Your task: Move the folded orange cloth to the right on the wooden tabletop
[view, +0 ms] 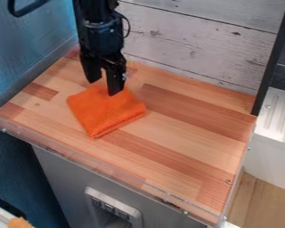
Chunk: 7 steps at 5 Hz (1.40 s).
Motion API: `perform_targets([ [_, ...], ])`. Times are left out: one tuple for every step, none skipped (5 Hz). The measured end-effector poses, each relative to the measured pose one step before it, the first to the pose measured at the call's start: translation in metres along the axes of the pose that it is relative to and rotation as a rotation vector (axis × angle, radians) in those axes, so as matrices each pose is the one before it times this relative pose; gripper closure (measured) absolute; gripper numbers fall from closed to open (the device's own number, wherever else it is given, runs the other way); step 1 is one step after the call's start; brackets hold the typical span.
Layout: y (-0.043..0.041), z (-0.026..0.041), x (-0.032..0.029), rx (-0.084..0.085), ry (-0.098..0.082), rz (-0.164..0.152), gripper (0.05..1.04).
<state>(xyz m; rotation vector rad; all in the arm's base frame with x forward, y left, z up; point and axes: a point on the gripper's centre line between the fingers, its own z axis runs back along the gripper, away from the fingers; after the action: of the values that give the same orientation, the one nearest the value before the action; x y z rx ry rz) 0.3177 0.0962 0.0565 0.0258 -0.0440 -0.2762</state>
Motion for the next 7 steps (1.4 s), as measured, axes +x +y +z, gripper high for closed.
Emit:
perform_targets([
  [-0.00078,-0.00292,0.00052,0.0097,-0.0194,-0.0443,0.431],
  [-0.00114,-0.00174,0.00133,-0.0016,-0.0107,-0.0391,0.726],
  [-0.00191,-0.00469,0.00068,-0.0172,0.002,-0.026,0.934],
  [-0.00256,-0.00951,-0.00067,-0.0249,0.0131,-0.0203,1.016],
  [-0.00264,-0.01249,-0.00274,-0.0251,0.0186,-0.0146,1.019],
  [-0.00181,-0.01078,-0.00212,-0.0209,0.0203,-0.0122,1.02],
  [0.00174,-0.0033,0.00093,-0.0035,0.0093,0.005,1.02],
])
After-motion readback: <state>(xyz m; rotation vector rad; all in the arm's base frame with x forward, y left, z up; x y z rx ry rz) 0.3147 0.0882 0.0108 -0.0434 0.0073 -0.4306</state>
